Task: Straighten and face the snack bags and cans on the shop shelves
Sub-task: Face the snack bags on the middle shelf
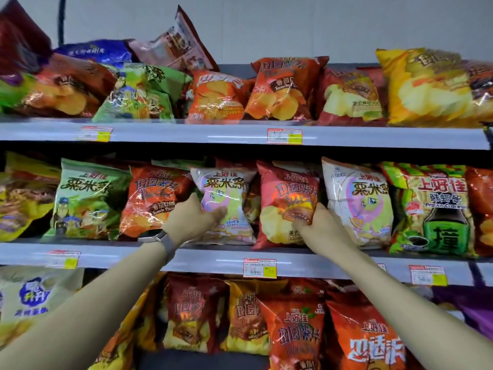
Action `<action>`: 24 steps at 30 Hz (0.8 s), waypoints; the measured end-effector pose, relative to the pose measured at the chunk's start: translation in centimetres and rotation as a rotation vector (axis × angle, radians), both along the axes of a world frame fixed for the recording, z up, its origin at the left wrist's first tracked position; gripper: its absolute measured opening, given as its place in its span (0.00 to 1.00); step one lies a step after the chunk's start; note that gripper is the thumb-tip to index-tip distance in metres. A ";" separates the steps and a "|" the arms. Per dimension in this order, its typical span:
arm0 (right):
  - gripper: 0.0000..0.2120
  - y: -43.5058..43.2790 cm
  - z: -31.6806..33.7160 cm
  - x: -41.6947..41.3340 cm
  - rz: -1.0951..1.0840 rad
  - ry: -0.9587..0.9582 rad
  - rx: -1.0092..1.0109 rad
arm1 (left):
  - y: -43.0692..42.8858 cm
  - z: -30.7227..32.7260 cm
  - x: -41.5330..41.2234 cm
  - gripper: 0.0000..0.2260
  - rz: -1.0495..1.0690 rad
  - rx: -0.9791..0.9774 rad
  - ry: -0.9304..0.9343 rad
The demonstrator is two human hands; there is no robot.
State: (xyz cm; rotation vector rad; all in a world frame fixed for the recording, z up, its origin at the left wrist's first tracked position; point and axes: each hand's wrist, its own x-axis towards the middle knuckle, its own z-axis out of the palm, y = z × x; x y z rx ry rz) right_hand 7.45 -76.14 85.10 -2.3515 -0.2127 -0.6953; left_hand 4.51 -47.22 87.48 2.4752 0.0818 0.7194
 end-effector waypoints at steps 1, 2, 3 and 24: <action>0.21 0.1 -0.2 0.3 -0.003 -0.008 -0.009 | 0.2 -0.1 0.6 0.32 -0.029 -0.017 0.002; 0.23 0.0 -0.4 0.6 -0.009 -0.021 -0.015 | 0.4 -0.1 1.2 0.32 -0.059 -0.040 0.016; 0.25 0.0 -0.4 0.7 -0.022 -0.026 -0.017 | 0.5 -0.1 1.6 0.29 -0.088 -0.063 0.032; 0.22 4.9 -0.4 1.3 -0.042 -0.183 0.115 | 5.4 1.7 -6.4 0.15 -0.073 -0.200 -0.176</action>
